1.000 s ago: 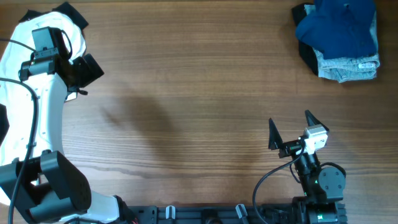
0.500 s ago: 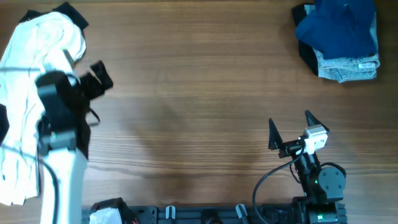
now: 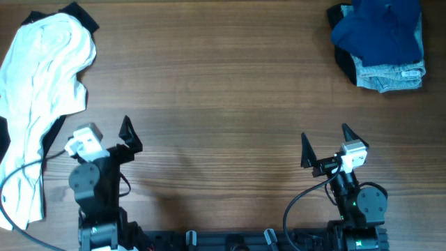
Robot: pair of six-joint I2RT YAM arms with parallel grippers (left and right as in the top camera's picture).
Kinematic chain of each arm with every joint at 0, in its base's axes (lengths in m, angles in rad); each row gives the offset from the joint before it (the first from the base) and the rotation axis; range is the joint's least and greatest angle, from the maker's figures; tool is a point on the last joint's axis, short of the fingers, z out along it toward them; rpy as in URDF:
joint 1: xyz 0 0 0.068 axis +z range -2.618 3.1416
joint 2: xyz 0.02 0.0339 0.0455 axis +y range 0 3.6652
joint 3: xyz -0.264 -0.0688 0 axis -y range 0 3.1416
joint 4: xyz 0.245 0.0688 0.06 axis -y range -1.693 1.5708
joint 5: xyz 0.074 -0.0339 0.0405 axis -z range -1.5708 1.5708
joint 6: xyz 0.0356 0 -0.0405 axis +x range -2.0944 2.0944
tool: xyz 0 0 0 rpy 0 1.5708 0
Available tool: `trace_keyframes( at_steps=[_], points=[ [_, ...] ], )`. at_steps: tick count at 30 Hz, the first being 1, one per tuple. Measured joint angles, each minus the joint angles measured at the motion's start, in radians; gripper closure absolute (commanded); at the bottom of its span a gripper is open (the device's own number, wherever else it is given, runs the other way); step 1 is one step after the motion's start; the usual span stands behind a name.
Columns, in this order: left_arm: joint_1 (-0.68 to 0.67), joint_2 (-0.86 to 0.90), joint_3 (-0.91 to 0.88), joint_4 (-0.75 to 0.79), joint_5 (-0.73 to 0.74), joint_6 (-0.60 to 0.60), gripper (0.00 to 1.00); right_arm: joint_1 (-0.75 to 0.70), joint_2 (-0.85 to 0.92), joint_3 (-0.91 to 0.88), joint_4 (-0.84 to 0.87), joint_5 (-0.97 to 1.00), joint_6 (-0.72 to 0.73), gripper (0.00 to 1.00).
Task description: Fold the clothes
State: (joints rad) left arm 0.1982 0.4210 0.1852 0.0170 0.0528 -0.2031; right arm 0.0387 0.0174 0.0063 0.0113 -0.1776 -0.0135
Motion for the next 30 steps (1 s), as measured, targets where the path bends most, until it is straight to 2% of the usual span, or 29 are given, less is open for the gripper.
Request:
trace_keyframes(
  at_steps=[8, 25, 30],
  points=[
    [0.000, -0.217, -0.047, 0.012, 0.002, 0.000, 0.00, 0.000, 0.000, 0.000, 0.000, 0.000, 0.000, 0.00],
    [-0.001, -0.406, -0.161, 0.069, 0.001, 0.000, 0.00, 0.000, 0.000, 0.000, 0.000, 0.000, 0.000, 0.00],
    [-0.003, -0.407, -0.169, -0.060, 0.001, 0.000, 0.00, 0.000, 0.000, 0.000, 0.000, 0.000, 0.000, 0.00]
  ],
)
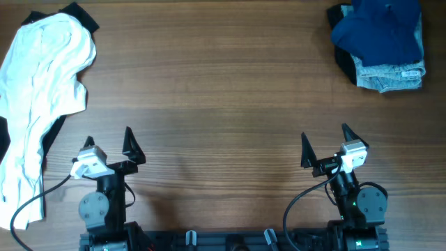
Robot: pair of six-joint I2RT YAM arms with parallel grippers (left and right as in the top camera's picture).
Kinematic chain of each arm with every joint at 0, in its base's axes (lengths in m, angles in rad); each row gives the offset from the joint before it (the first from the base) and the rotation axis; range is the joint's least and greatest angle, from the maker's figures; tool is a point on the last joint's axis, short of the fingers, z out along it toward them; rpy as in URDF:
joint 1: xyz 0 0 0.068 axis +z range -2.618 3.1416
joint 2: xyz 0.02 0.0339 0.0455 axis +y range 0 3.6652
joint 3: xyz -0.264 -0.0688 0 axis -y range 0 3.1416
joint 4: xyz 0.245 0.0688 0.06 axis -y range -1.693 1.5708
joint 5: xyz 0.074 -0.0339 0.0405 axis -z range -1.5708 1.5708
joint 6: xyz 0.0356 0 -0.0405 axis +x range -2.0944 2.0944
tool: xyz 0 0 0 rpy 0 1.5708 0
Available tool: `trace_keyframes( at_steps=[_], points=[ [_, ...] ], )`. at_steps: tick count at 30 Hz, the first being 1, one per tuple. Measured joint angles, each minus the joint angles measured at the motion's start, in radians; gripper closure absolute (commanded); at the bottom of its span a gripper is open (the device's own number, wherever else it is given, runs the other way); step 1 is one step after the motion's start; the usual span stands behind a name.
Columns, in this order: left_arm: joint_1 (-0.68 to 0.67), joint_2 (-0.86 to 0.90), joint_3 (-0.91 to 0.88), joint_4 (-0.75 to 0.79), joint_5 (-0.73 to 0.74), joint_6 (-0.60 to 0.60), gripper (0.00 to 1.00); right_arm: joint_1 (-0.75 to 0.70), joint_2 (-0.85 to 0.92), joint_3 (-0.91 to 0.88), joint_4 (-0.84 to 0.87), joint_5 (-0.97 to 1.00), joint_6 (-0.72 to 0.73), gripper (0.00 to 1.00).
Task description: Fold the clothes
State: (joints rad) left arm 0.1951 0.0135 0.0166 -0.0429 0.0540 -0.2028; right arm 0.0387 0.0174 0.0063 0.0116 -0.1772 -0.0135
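A crumpled white garment (38, 90) lies at the table's left edge, with a bit of black cloth (82, 15) showing under its top. At the far right corner sits a pile of dark blue cloth on folded light denim (382, 43). My left gripper (109, 143) stands open near the front left, just right of the white garment's lower part and holding nothing. My right gripper (325, 143) stands open near the front right, far from both piles.
The wooden table (216, 97) spans the view. Black cables (28, 209) run from the left arm's base across the white garment's lower end. Both arm bases sit at the front edge.
My left arm has drawn back toward its base and turned, so its open fingers now point straight up the table. The right arm and both piles have not moved.
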Motion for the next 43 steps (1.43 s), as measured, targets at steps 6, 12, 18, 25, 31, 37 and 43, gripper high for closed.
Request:
trace_keyframes(
  at_steps=[6, 12, 18, 25, 31, 37, 43],
  points=[
    [-0.021, 0.000, -0.004, -0.031, -0.003, 0.000, 0.00, 0.000, 0.000, 0.000, 0.000, 0.000, 0.000, 0.00],
    [-0.021, 0.000, -0.004, -0.031, -0.003, 0.000, 0.00, 0.000, 0.000, 0.000, 0.000, 0.000, 0.000, 0.00],
    [-0.021, 0.000, -0.004, -0.031, -0.003, 0.000, 0.00, 0.000, 0.000, 0.000, 0.000, 0.000, 0.000, 0.00],
    [-0.021, 0.000, -0.004, -0.031, -0.003, 0.000, 0.00, 0.000, 0.000, 0.000, 0.000, 0.000, 0.000, 0.00],
    [-0.021, 0.000, -0.004, -0.031, -0.003, 0.000, 0.00, 0.000, 0.000, 0.000, 0.000, 0.000, 0.000, 0.00],
    [-0.021, 0.000, -0.004, -0.031, -0.003, 0.000, 0.00, 0.000, 0.000, 0.000, 0.000, 0.000, 0.000, 0.00],
    [-0.021, 0.000, -0.004, -0.031, -0.003, 0.000, 0.00, 0.000, 0.000, 0.000, 0.000, 0.000, 0.000, 0.00]
  ],
)
